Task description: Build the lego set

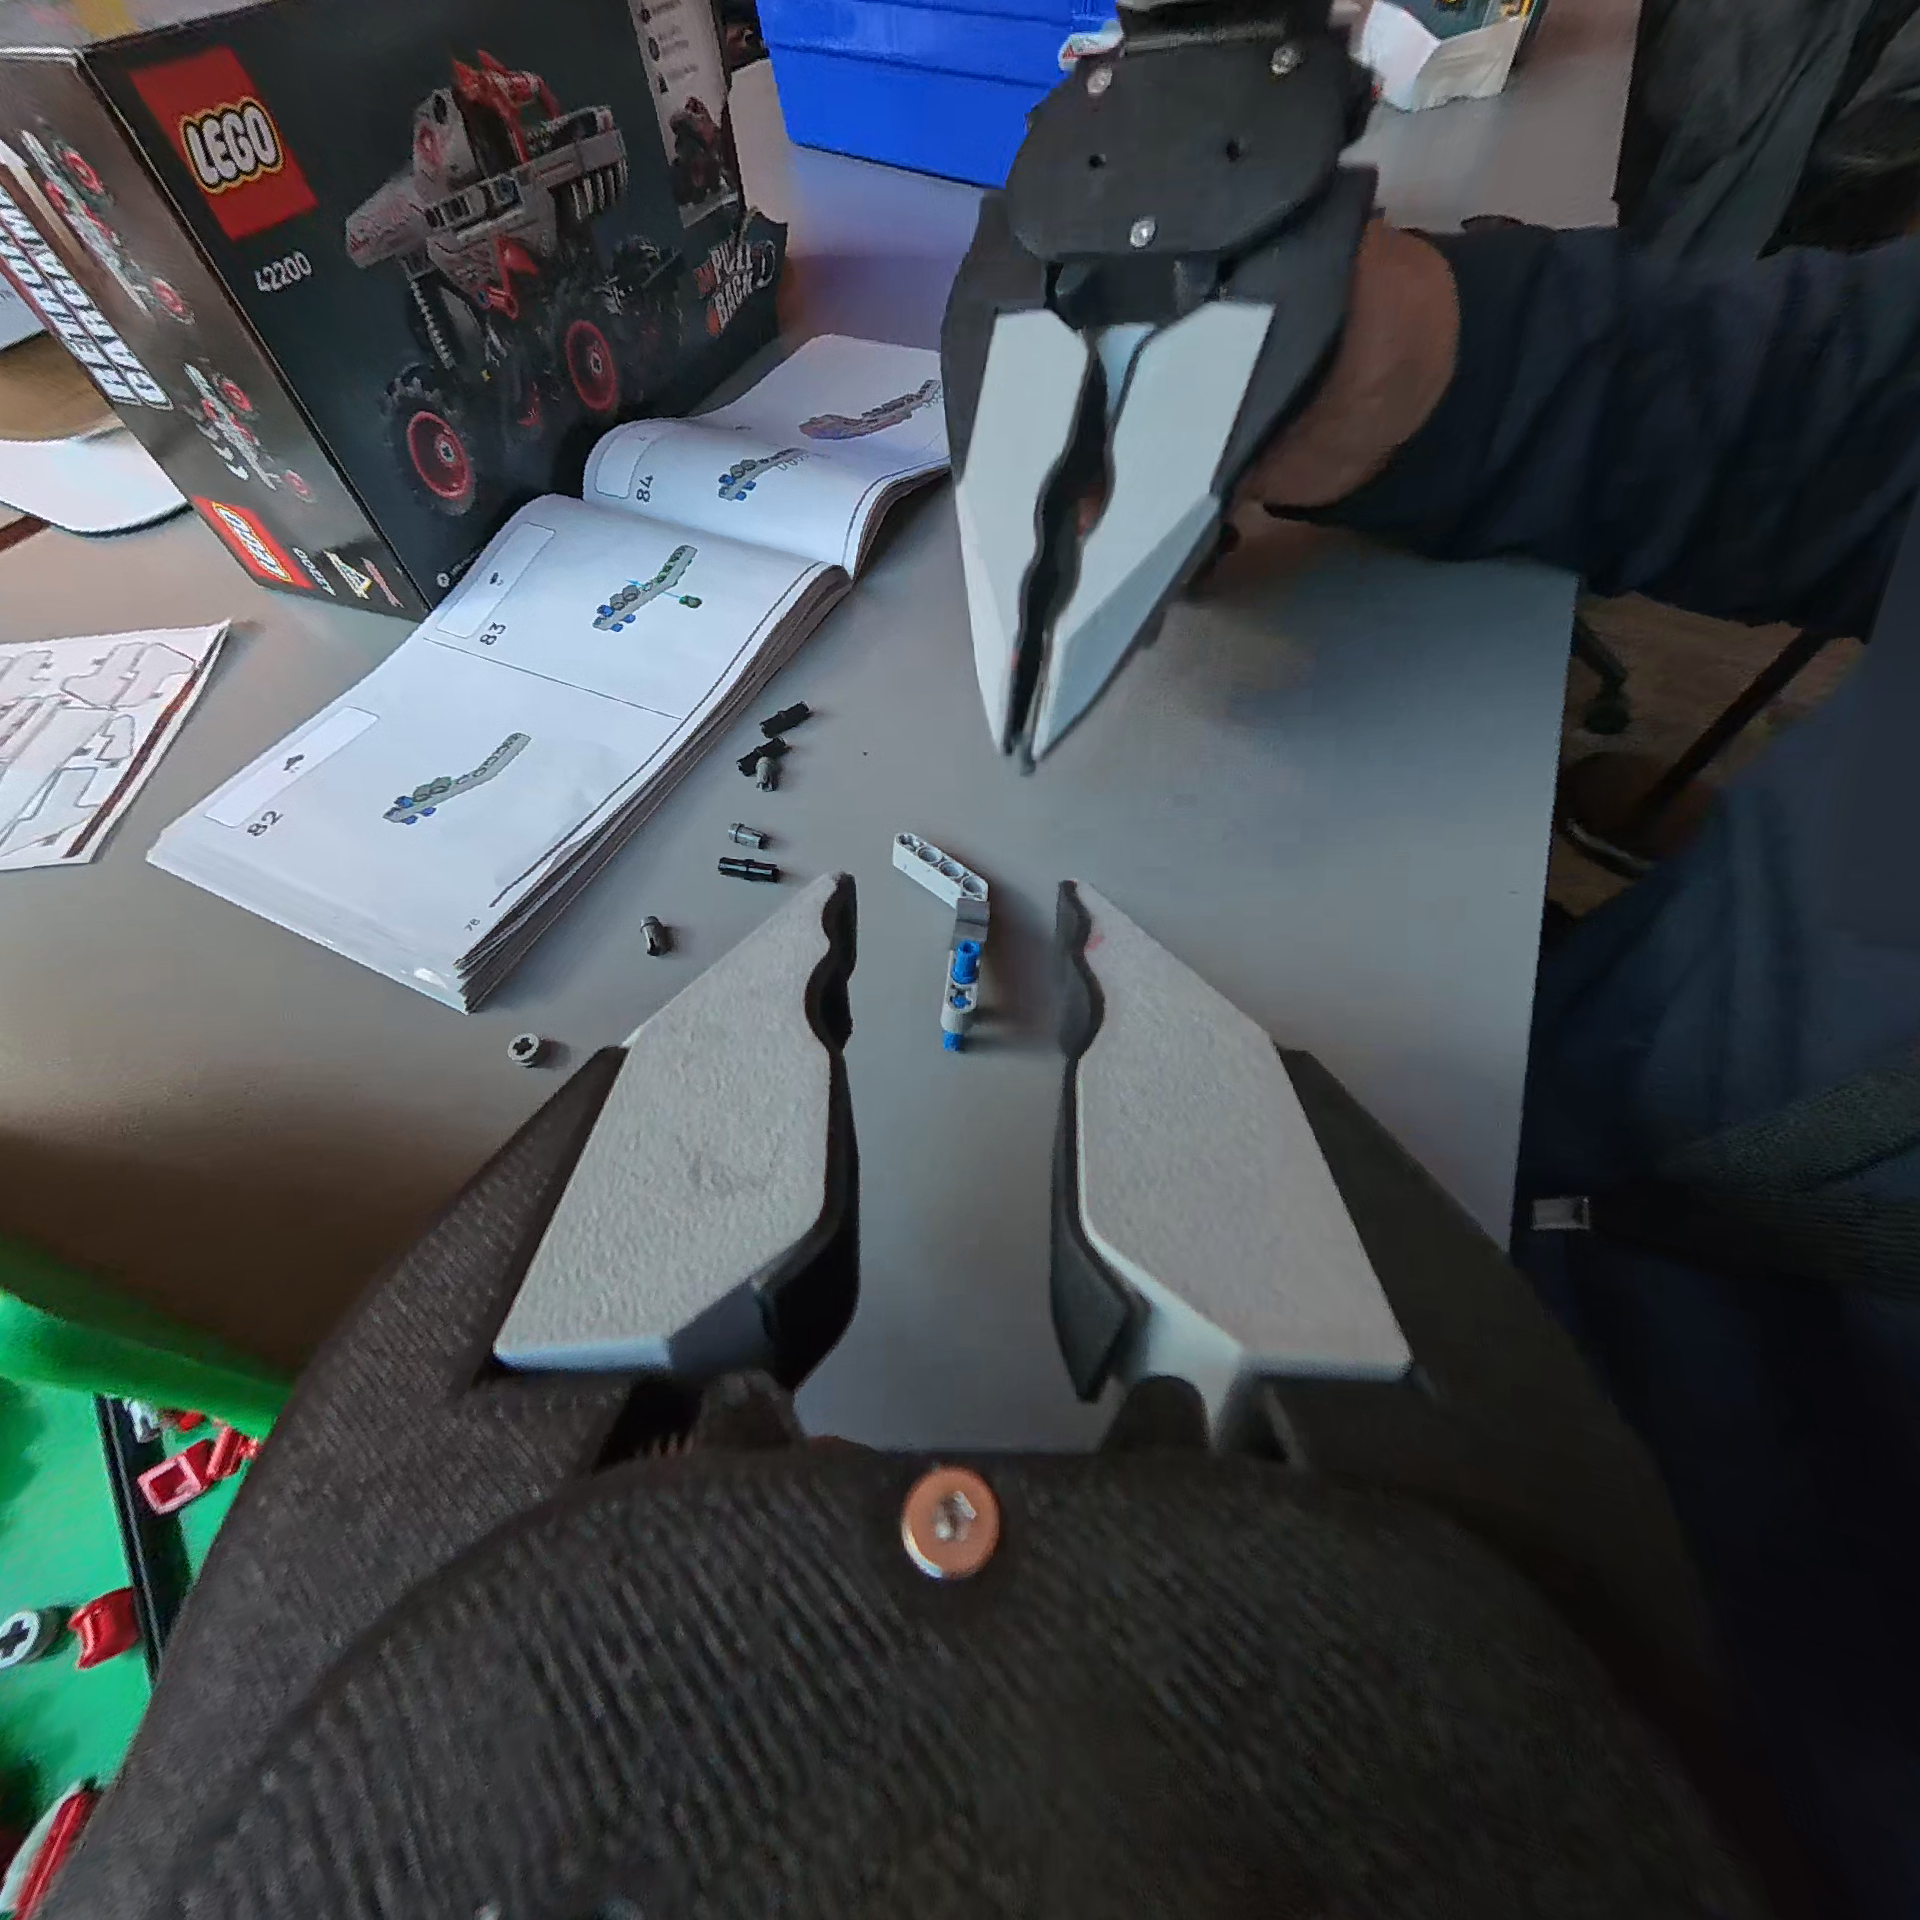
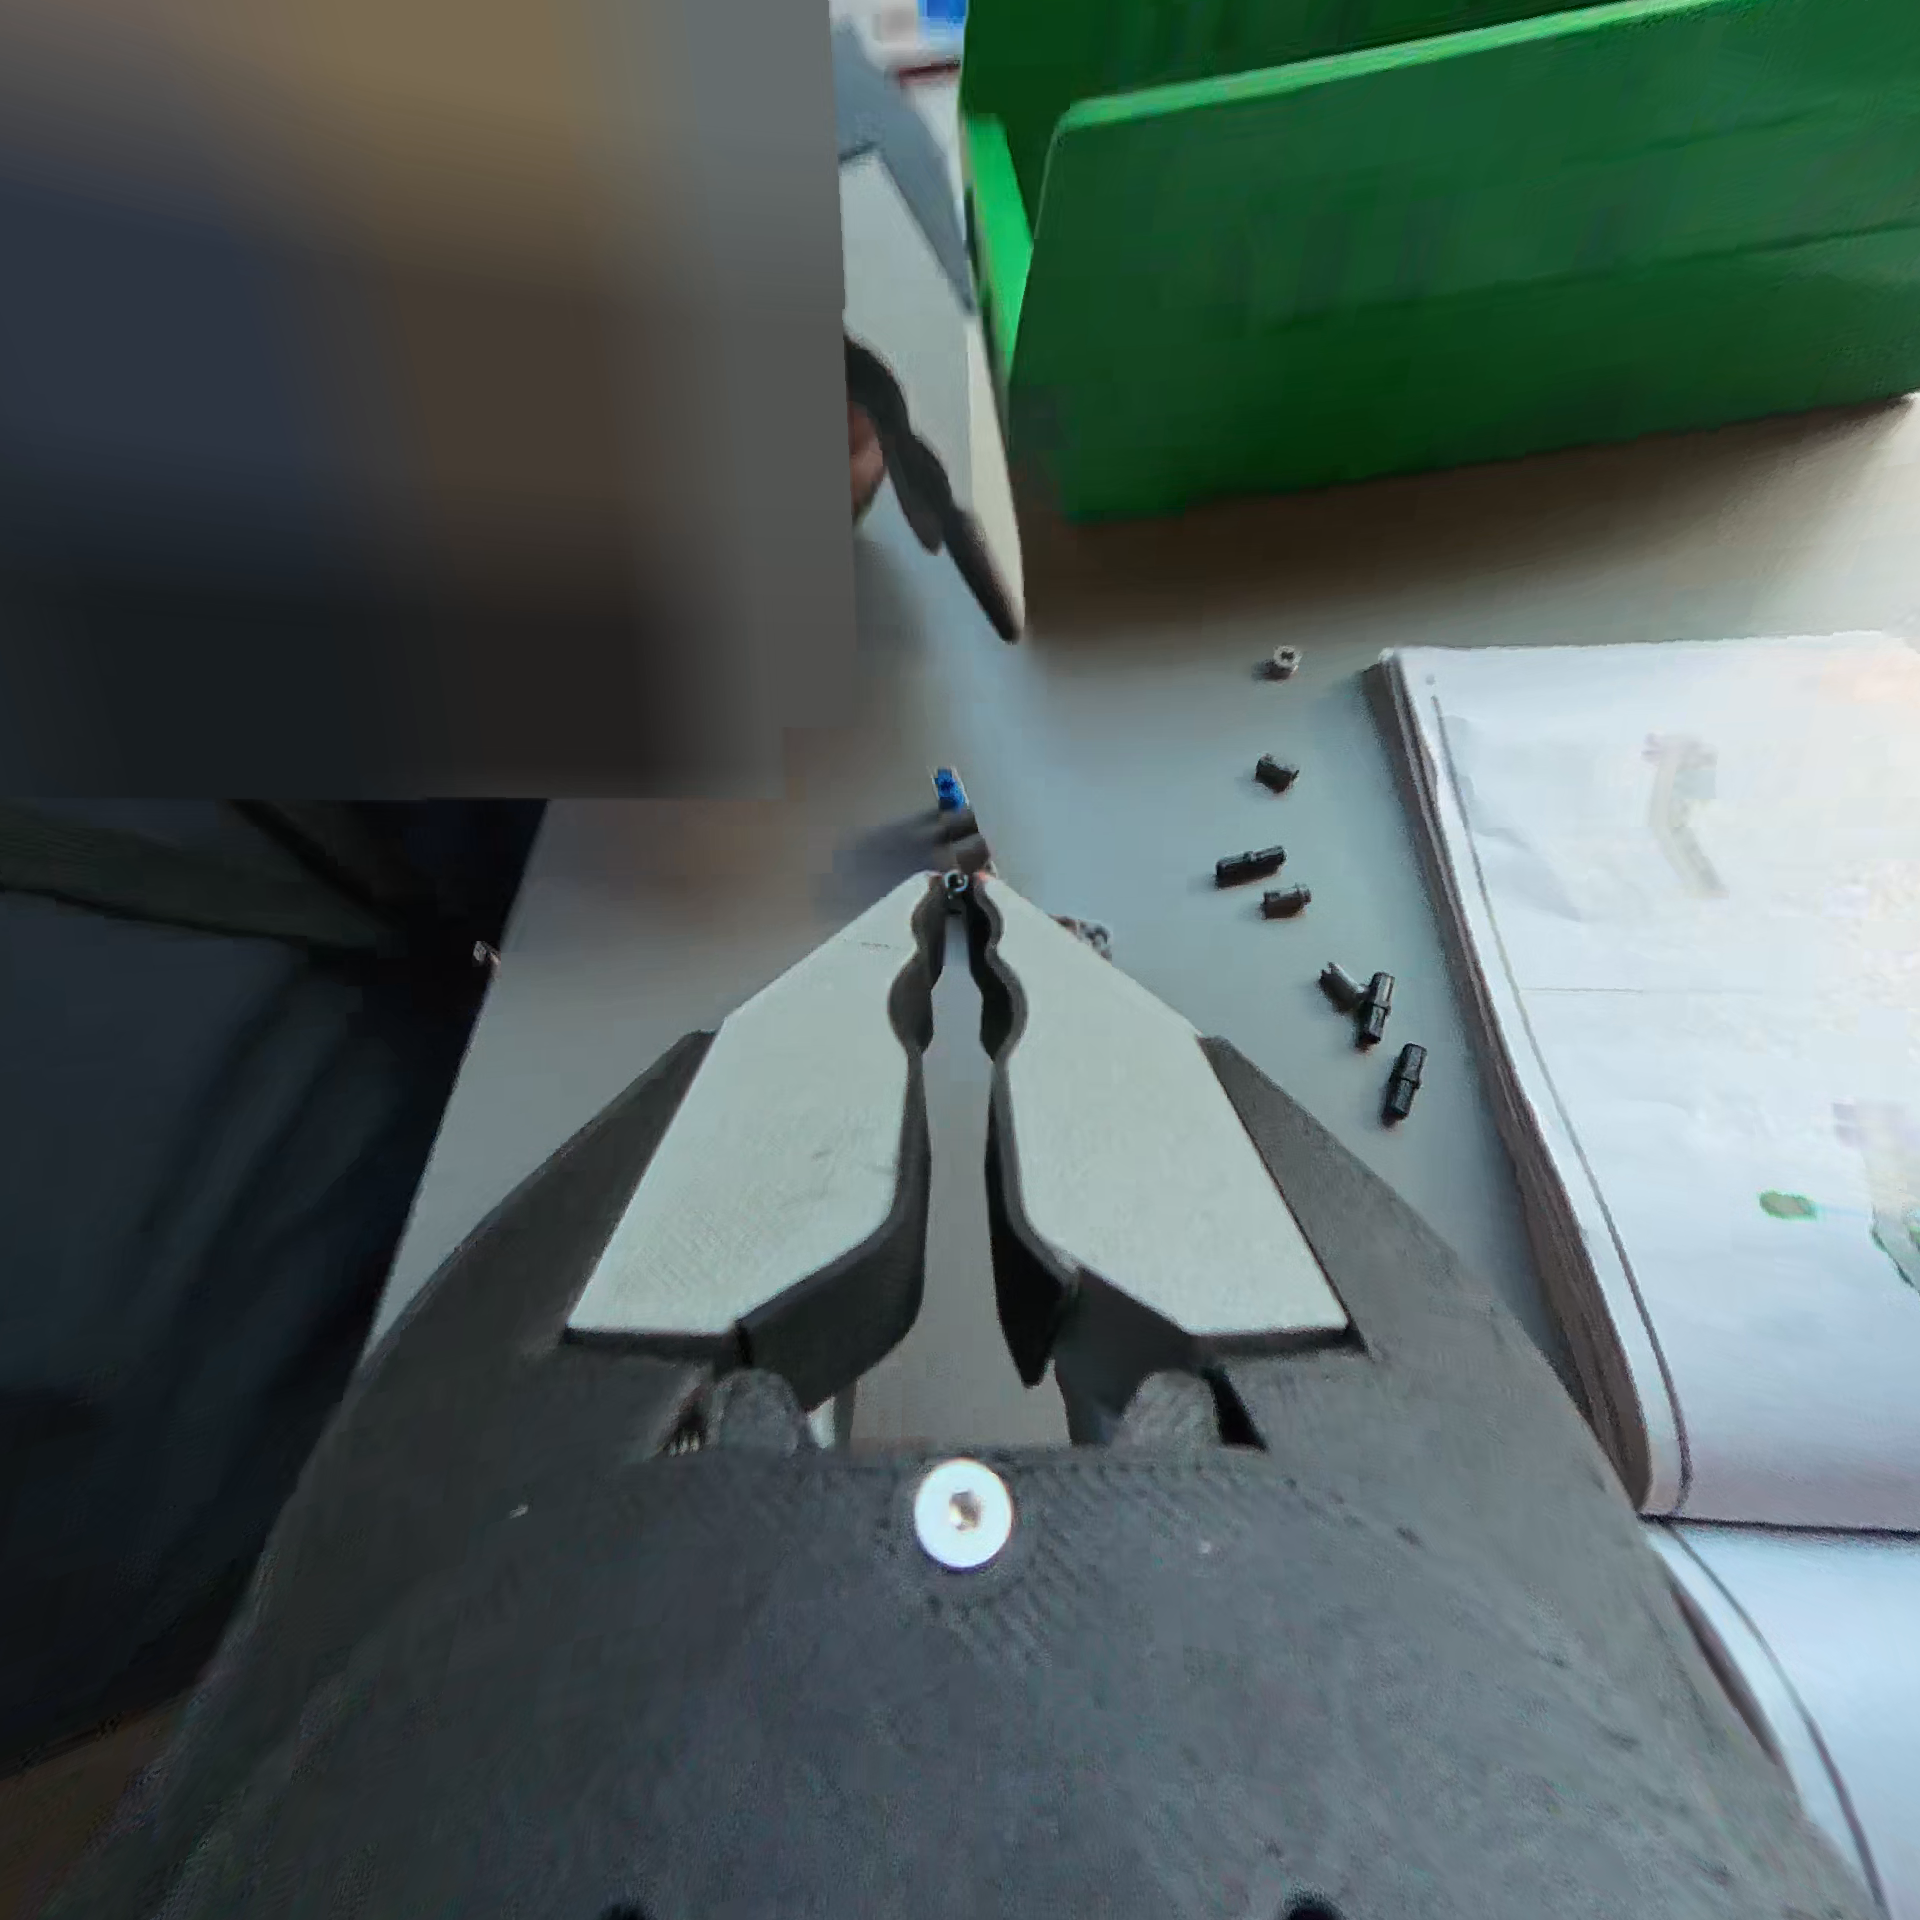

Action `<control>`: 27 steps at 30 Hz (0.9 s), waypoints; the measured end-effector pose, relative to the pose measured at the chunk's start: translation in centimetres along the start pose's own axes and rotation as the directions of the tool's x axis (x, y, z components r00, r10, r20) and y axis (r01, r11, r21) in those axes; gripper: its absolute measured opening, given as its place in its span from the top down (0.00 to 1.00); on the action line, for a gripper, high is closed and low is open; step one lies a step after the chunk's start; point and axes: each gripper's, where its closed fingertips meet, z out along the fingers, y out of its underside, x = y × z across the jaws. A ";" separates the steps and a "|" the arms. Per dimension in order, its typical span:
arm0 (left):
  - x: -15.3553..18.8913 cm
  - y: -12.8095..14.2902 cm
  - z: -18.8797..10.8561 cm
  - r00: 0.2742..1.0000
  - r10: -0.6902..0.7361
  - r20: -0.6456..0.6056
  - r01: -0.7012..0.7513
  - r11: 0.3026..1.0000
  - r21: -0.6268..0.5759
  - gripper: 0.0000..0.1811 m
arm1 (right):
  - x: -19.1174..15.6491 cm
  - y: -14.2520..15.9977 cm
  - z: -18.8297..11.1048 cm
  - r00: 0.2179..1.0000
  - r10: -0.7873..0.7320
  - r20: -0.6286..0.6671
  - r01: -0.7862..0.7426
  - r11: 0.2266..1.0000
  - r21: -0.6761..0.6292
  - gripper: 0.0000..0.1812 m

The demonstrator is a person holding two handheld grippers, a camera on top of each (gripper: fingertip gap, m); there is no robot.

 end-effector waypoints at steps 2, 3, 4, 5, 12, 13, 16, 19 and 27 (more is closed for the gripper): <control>0.0 0.1 0.1 1.000 0.010 0.007 -0.010 1.000 -0.005 0.80 | 0.0 -2.0 -1.6 0.992 0.101 0.080 -0.113 0.981 0.156 1.00; 0.0 0.1 0.1 1.000 0.015 0.010 -0.015 1.000 -0.009 0.80 | -0.1 -3.1 -2.5 0.978 0.150 0.145 -0.181 0.955 0.235 1.00; 0.0 0.2 0.1 1.000 0.018 0.012 -0.018 1.000 -0.014 0.80 | -0.2 -4.1 -3.5 0.957 0.190 0.220 -0.252 0.918 0.305 1.00; 0.0 0.2 0.2 1.000 0.020 0.013 -0.020 1.000 -0.017 0.80 | -0.4 -5.1 -4.5 0.930 0.211 0.301 -0.316 0.877 0.362 1.00; 1.2 -1.9 1.0 1.000 0.024 0.016 -0.024 0.999 0.043 0.86 | -2.1 -6.8 -6.0 0.916 0.084 0.392 -0.278 0.837 0.471 1.00; 1.7 -2.6 1.2 0.999 0.033 0.005 -0.033 0.998 0.050 0.86 | -2.5 -7.0 -5.9 0.919 0.062 0.388 -0.257 0.842 0.473 1.00; 2.6 -4.9 1.6 0.998 0.064 0.006 -0.065 0.993 0.102 0.87 | -3.3 -7.2 -5.3 0.934 0.008 0.357 -0.189 0.859 0.476 1.00; 3.3 -6.2 1.8 0.998 0.061 -0.028 -0.057 0.989 0.139 0.88 | -3.9 -7.0 -4.8 0.951 -0.042 0.306 -0.110 0.880 0.462 1.00; 1.6 -1.2 0.9 1.000 0.006 -0.025 -0.008 0.996 -0.089 0.86 | -2.2 -2.2 -0.8 0.994 -0.056 0.098 0.043 0.990 0.134 1.00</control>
